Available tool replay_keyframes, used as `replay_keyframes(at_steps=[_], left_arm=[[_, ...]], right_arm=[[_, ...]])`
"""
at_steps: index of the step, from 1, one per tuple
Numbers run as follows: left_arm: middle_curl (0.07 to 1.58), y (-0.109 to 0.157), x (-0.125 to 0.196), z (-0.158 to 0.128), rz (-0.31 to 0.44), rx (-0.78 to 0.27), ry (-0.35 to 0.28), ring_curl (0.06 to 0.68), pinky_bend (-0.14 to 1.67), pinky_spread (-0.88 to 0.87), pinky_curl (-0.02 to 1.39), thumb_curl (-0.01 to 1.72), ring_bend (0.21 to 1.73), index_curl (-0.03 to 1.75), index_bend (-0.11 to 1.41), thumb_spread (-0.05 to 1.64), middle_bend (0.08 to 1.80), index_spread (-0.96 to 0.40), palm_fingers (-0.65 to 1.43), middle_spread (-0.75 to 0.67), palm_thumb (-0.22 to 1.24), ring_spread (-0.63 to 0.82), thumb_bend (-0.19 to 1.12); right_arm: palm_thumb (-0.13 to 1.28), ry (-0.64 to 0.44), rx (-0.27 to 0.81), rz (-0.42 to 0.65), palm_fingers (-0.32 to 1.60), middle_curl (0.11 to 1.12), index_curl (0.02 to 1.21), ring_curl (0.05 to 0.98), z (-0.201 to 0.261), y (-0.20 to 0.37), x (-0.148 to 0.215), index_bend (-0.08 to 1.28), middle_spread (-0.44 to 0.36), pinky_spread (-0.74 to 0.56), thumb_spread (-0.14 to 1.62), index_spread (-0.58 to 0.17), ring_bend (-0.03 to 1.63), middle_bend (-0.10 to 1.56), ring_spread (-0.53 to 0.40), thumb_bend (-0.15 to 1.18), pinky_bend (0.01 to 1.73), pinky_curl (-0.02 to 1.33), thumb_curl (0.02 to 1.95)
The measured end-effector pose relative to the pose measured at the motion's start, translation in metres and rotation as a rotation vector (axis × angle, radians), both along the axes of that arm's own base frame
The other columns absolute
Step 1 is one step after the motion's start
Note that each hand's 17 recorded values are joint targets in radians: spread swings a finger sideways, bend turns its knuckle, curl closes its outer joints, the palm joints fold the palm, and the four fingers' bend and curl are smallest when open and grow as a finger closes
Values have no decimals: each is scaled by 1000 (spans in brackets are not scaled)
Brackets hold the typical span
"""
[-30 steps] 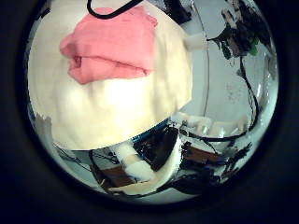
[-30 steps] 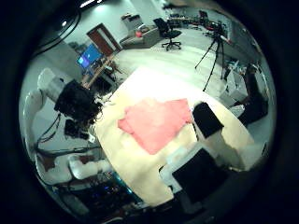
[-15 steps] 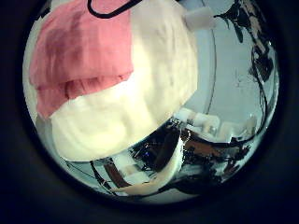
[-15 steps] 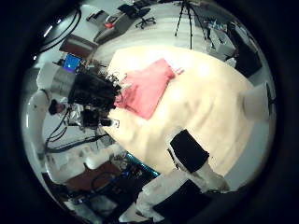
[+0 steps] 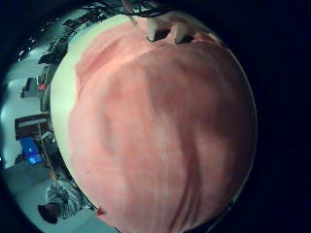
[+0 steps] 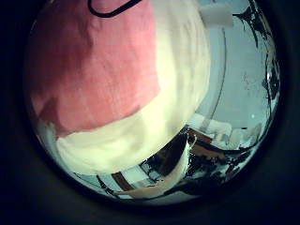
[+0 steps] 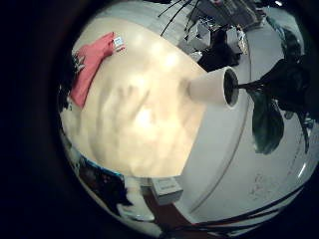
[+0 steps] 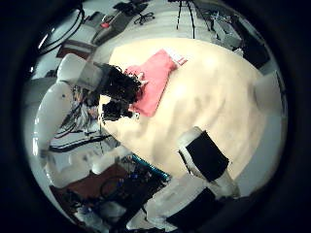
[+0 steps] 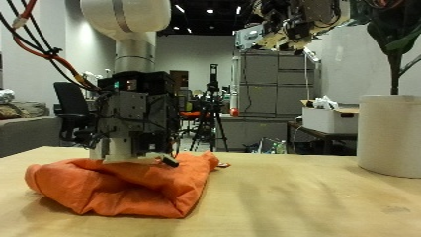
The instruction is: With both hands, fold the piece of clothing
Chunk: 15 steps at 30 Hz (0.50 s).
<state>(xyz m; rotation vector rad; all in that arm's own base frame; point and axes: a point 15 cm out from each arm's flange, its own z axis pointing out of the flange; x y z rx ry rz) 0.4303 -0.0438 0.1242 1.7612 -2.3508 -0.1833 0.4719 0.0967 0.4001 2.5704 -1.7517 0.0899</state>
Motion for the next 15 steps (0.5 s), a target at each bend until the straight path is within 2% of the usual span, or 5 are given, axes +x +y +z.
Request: replay_keyframes(at_steps=[4, 9, 11, 15], left_arm=[[224, 0, -5, -7, -2, 4, 28, 222, 228, 532, 322, 228, 383, 243, 143, 1161, 165, 101, -91, 395, -5, 563, -19], [220, 4, -5, -1, 4, 5, 38, 222, 223, 533, 321, 228, 379, 243, 145, 1161, 165, 103, -88, 397, -5, 566, -19], [218, 4, -2, 12, 5, 2, 15, 222, 222, 533, 321, 228, 378, 242, 145, 1156, 165, 104, -87, 397, -6, 566, -20], [217, 7, -2, 61, 10, -4, -44, 221, 218, 533, 321, 224, 374, 242, 147, 1154, 168, 104, -82, 398, -13, 567, -24]], right_arm=[[648, -1, 2, -1, 51, 289, 351, 243, 1, -1, 0, 189, 56, 311, 1495, -318, 219, 174, 232, 103, 356, 255, 399], [674, -5, 4, -1, 61, 286, 350, 245, 3, -2, 0, 187, 60, 307, 1505, -309, 205, 179, 233, 103, 340, 266, 385], [680, -4, 4, -2, 66, 284, 350, 247, 3, -2, 0, 187, 60, 307, 1507, -307, 204, 176, 235, 100, 335, 270, 381], [701, 5, 2, -2, 72, 279, 350, 249, 11, -4, -8, 188, 61, 296, 1511, -298, 199, 174, 228, 101, 324, 276, 377]])
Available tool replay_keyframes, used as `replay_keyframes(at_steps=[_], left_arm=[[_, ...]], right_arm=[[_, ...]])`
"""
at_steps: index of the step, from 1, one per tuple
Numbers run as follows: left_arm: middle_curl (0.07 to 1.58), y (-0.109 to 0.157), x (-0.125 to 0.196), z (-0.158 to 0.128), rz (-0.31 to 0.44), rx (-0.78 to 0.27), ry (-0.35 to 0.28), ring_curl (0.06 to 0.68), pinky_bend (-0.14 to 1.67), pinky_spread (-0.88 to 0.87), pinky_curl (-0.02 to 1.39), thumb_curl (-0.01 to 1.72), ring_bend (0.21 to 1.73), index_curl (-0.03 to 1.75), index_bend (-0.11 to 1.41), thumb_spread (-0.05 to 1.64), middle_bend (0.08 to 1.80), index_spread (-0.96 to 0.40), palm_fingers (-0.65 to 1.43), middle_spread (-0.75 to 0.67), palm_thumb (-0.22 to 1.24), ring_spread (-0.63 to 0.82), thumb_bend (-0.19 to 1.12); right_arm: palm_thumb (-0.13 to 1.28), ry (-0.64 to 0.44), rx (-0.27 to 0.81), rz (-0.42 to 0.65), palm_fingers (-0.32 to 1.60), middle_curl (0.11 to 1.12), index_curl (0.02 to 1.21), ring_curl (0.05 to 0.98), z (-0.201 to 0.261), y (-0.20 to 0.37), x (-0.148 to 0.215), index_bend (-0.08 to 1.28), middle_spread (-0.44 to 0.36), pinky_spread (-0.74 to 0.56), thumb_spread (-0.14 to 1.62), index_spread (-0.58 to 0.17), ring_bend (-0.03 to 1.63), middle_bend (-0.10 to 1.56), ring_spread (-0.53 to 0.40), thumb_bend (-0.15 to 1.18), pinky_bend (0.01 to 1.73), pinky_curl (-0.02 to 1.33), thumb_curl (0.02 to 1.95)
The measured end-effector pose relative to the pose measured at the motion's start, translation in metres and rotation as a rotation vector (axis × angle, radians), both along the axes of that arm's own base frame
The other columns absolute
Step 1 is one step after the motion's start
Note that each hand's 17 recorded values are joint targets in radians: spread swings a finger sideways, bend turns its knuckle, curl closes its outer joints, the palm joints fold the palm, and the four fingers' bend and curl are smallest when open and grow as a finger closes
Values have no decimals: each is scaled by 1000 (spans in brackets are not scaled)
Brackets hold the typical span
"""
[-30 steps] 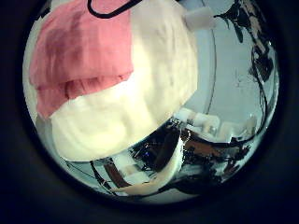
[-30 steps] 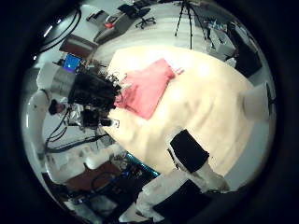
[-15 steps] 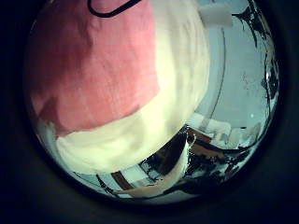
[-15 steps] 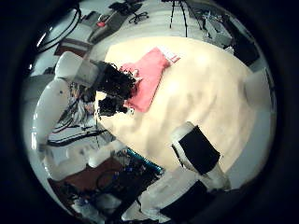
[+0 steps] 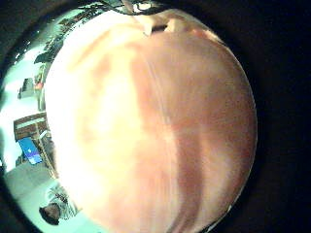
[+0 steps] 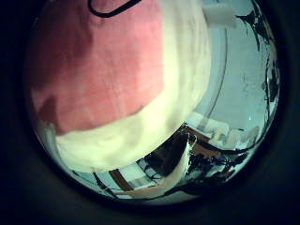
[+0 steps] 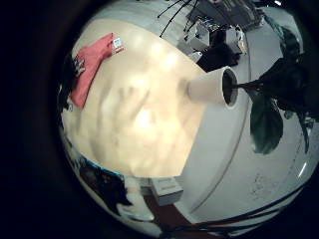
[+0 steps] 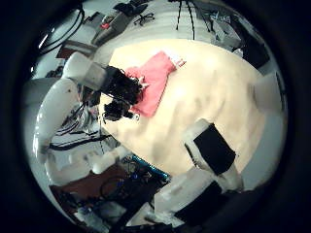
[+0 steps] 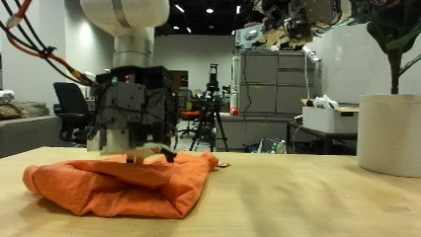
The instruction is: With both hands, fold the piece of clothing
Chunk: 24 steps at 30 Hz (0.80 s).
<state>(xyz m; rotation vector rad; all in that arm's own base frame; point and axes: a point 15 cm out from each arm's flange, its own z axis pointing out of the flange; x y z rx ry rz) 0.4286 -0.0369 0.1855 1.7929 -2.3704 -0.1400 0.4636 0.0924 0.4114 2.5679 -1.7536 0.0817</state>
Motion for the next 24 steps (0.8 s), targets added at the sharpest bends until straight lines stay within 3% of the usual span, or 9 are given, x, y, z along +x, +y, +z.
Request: replay_keyframes(at_steps=[3, 6, 11, 16, 24], left_arm=[[218, 6, -9, 41, 15, -3, -24, 220, 221, 533, 322, 220, 369, 241, 144, 1150, 171, 104, -78, 398, -18, 567, -27], [221, 16, -23, 71, 48, 3, -10, 221, 220, 533, 322, 218, 366, 240, 144, 1139, 172, 104, -77, 398, -22, 569, -29], [220, 34, -46, 112, 96, 20, -10, 222, 220, 533, 322, 210, 366, 240, 145, 1128, 170, 104, -78, 403, -26, 572, -32], [219, 37, -80, 106, 133, 28, 37, 223, 220, 533, 323, 203, 364, 239, 145, 1120, 170, 110, -78, 407, -34, 573, -36], [224, 38, -85, 112, 152, 19, 28, 225, 213, 532, 321, 197, 365, 241, 150, 1107, 172, 116, -69, 408, -34, 573, -36]], right_arm=[[709, 20, -4, -2, 76, 278, 349, 251, 4, -3, -9, 185, 61, 293, 1508, -295, 199, 175, 224, 97, 320, 281, 374], [701, 51, -11, -9, 79, 276, 350, 252, 7, -9, -22, 188, 61, 291, 1500, -292, 197, 174, 223, 80, 313, 287, 368], [581, 54, -12, -14, 50, 274, 343, 253, 24, -15, -44, 171, 69, 298, 1481, -298, 198, 172, 228, 2, 318, 298, 329], [452, 144, -33, -21, -7, 270, 328, 254, -1, -20, -71, 164, 83, 300, 1459, -299, 199, 173, 236, -24, 334, 310, 278], [378, 167, -15, -21, -33, 274, 311, 243, -5, -17, -89, 167, 95, 306, 1445, -297, 187, 183, 255, -10, 320, 315, 235]])
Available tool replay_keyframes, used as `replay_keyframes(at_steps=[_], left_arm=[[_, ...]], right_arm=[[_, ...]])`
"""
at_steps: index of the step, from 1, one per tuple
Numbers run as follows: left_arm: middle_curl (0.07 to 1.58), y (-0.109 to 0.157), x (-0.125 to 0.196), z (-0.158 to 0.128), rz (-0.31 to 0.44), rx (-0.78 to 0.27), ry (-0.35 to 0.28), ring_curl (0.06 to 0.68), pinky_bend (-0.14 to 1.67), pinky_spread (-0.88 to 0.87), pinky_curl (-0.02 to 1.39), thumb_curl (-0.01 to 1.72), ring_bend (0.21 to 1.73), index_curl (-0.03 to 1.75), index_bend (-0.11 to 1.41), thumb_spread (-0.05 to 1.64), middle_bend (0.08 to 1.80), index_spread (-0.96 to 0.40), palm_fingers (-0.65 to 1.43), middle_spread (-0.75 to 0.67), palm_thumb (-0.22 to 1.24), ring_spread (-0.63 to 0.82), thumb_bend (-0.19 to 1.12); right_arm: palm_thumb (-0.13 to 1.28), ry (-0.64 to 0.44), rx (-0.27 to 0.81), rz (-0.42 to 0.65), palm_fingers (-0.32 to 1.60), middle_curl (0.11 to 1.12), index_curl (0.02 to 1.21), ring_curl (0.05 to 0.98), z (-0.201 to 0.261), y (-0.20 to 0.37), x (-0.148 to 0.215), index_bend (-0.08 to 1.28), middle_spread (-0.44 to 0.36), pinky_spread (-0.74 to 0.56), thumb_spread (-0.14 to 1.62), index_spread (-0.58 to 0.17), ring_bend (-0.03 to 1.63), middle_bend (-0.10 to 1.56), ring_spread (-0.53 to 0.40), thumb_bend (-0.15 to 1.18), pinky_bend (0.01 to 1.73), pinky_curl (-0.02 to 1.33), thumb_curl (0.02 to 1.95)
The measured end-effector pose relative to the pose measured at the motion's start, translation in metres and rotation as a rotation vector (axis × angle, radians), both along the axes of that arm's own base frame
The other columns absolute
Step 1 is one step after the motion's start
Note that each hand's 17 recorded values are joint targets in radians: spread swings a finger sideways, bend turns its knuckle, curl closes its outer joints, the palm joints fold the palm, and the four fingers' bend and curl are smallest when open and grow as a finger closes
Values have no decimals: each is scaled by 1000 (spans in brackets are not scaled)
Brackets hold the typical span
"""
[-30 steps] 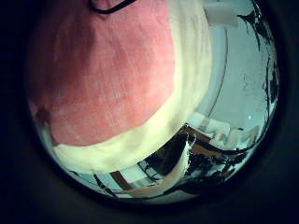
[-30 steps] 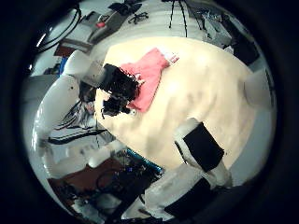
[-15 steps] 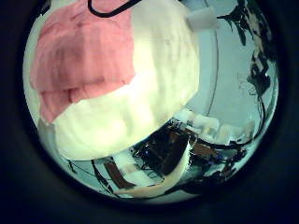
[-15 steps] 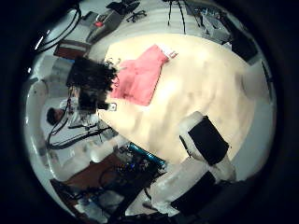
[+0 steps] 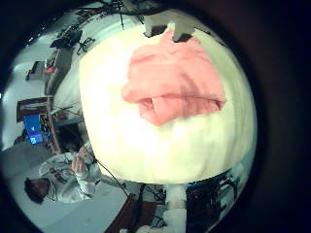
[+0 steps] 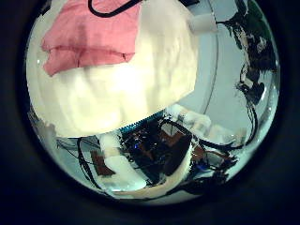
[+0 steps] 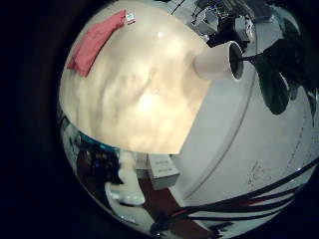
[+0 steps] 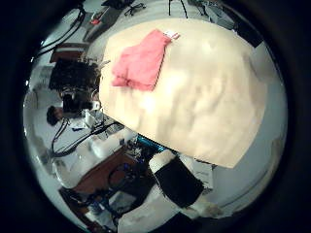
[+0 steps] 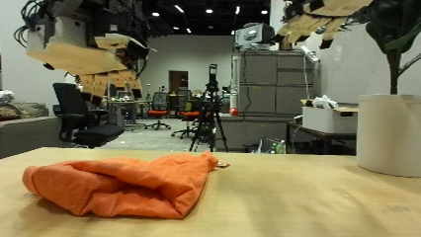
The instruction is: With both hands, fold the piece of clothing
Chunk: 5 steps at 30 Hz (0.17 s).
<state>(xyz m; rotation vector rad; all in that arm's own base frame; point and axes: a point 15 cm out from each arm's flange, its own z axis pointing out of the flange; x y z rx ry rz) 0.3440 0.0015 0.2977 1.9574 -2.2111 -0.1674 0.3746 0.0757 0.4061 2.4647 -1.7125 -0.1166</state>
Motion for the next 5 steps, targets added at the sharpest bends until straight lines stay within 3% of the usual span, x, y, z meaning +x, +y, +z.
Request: replay_keyframes(at_steps=[5], left_arm=[[227, 6, 2, -3, 10, -11, -9, 225, 210, 532, 321, 198, 362, 244, 149, 1103, 174, 112, -66, 403, -26, 572, -32]], right_arm=[[366, 46, 65, -18, -36, 277, 308, 235, -16, 5, -16, 168, 97, 306, 1447, -297, 185, 181, 258, -8, 304, 315, 225]])
